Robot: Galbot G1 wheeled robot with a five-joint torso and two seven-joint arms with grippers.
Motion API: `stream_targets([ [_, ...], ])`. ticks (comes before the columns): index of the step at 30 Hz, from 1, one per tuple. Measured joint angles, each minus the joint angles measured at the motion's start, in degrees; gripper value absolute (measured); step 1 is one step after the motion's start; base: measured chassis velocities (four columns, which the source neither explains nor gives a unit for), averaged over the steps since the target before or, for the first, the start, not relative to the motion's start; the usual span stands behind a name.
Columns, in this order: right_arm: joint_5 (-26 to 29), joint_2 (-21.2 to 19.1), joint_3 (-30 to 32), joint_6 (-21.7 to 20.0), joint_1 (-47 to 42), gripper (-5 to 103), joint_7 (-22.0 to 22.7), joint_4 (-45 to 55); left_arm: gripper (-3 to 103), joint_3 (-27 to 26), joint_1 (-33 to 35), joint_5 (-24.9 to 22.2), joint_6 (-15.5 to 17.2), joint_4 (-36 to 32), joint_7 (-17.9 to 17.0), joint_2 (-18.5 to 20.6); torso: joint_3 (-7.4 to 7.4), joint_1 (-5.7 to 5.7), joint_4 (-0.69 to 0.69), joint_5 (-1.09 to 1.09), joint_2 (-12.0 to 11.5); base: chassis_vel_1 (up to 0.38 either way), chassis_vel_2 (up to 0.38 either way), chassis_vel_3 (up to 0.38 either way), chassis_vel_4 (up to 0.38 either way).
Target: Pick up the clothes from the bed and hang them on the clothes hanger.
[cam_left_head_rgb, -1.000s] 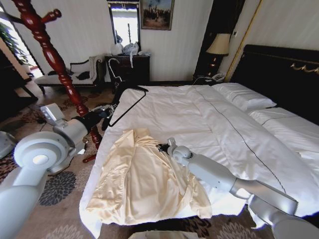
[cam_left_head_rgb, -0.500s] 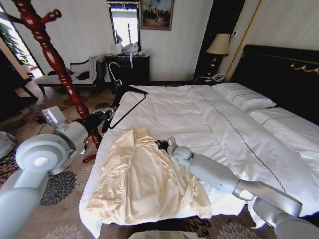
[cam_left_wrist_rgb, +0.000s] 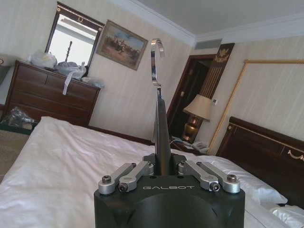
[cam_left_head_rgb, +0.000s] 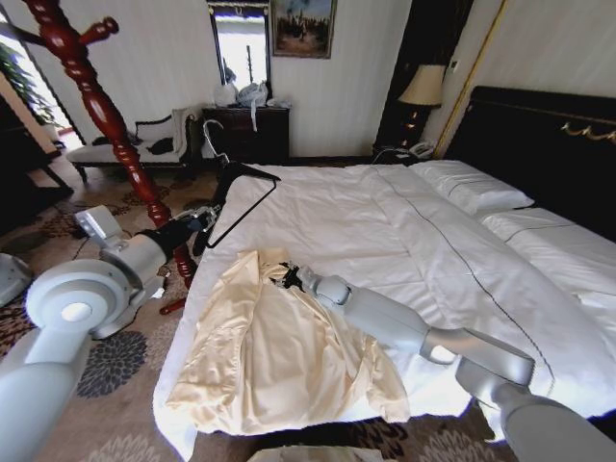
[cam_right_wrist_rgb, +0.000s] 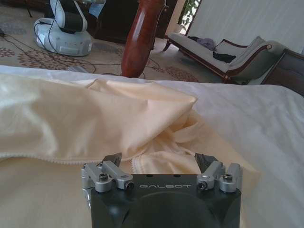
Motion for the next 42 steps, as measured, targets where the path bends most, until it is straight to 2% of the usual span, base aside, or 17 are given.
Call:
stream_targets([
  [4, 0.0, 0.2, -0.1, -0.8, -0.6, 97, 0.4, -0.2, 16, -0.1, 0.0, -0.1, 0.0, 0.0, -0.1, 0.0, 0.0, 0.0, -0.01, 0.01, 0.0, 0.0, 0.0, 0.0, 0.0],
  [6, 0.0, 0.6, -0.2, -1.2, -1.2, 89, 1.5, -0.2, 16, 0.0, -0.2, -0.1, 0.0, 0.0, -0.3, -0.2, 0.0, 0.0, 0.0, 0.0, 0.0, 0.0, 0.0, 0.0, 0.0],
  [7, 0.0, 0.7, -0.2, -1.4, -1.4, 89, 1.9, -0.2, 16, 0.1, -0.2, 0.0, 0.0, 0.0, -0.3, -0.3, 0.0, 0.0, 0.01, 0.01, 0.0, 0.0, 0.0, 0.0, 0.0],
  [9, -0.3, 1.1, -0.3, -2.1, -1.7, 78, 3.0, -0.6, 16, 0.3, -0.3, 0.0, -0.1, 0.0, -0.4, -0.5, 0.0, 0.0, 0.01, 0.0, 0.0, 0.0, 0.0, 0.0, 0.0],
  [11, -0.5, 1.2, -0.5, -2.3, -1.9, 78, 3.5, -0.7, 16, 0.3, -0.3, -0.1, -0.1, -0.1, -0.5, -0.6, 0.0, 0.0, 0.01, 0.01, 0.0, 0.0, 0.0, 0.0, 0.0],
  [15, -1.6, 1.2, -0.7, -3.1, -2.2, 63, 5.5, -1.3, 16, 0.2, -0.2, -0.2, -0.2, -0.1, -0.6, -0.7, 0.0, 0.0, 0.01, 0.01, 0.0, 0.0, 0.0, 0.0, 0.0],
  [17, -1.8, 1.3, -0.7, -3.2, -2.2, 63, 6.1, -1.6, 16, 0.2, -0.2, -0.3, -0.2, -0.1, -0.7, -0.6, 0.0, 0.0, 0.0, 0.01, 0.0, 0.0, 0.0, 0.0, 0.0],
  [18, -1.9, 1.6, -0.7, -3.4, -2.2, 58, 7.1, -1.8, 16, 0.1, -0.3, -0.5, -0.2, -0.1, -0.7, -0.6, 0.0, 0.0, 0.0, 0.01, 0.0, 0.0, 0.0, 0.0, 0.0],
  [19, -1.9, 1.9, -0.6, -3.8, -2.4, 47, 8.4, -2.0, 16, 0.1, -0.3, -0.9, -0.3, -0.3, -0.7, -0.5, 0.0, 0.0, 0.01, 0.01, 0.0, 0.0, 0.0, 0.0, 0.0],
  [21, -1.8, 2.1, -0.5, -4.3, -2.6, 47, 9.2, -2.0, 16, 0.0, -0.4, -1.4, -0.6, -0.4, -0.8, -0.3, 0.0, 0.0, 0.01, 0.01, 0.0, 0.0, 0.0, 0.0, 0.0],
  [23, -1.7, 2.2, -0.4, -4.7, -3.0, 38, 9.8, -1.9, 16, -0.2, -0.5, -2.1, -1.0, -0.4, -0.8, -0.1, 0.0, 0.0, 0.01, 0.01, 0.0, 0.0, 0.0, 0.0, 0.0],
  [26, -1.7, 2.2, -0.3, -5.0, -3.3, 44, 10.0, -1.8, 16, -0.2, -0.8, -2.4, -1.1, -0.3, -0.8, 0.1, 0.0, 0.0, 0.0, 0.01, 0.0, 0.0, 0.0, 0.0, 0.0],
  [28, -1.7, 2.3, -0.3, -5.0, -3.4, 41, 10.2, -1.8, 16, -0.3, -1.0, -2.8, -1.2, -0.3, -1.0, 0.0, 0.0, 0.0, 0.0, 0.01, 0.0, 0.0, 0.0, 0.0, 0.0],
  [30, -1.7, 2.3, -0.3, -5.0, -3.5, 30, 10.4, -1.7, 16, -0.3, -0.8, -2.9, -1.2, -0.3, -1.1, -0.1, 0.0, 0.0, 0.01, 0.01, 0.0, 0.0, 0.0, 0.0, 0.0],
  [36, -1.6, 1.7, -0.1, -4.9, -3.5, 14, 10.9, -0.9, 16, -0.9, 0.4, -2.6, -1.2, -0.4, -1.3, -0.4, 0.0, 0.0, 0.01, 0.01, 0.0, 0.0, 0.0, 0.0, 0.0],
  [38, -1.3, 1.3, 0.1, -4.7, -3.3, 4, 11.2, -0.5, 16, -1.2, 0.9, -2.6, -1.2, -0.6, -1.3, -0.4, 0.0, 0.0, 0.01, 0.01, 0.0, 0.0, 0.0, 0.0, 0.0],
  [42, -0.6, 0.4, 0.4, -4.7, -3.3, 1, 11.8, 0.4, 16, -1.8, 1.6, -2.5, -1.1, -0.9, -1.4, -0.2, 0.0, 0.0, 0.01, 0.01, 0.0, 0.0, 0.0, 0.0, 0.0],
])
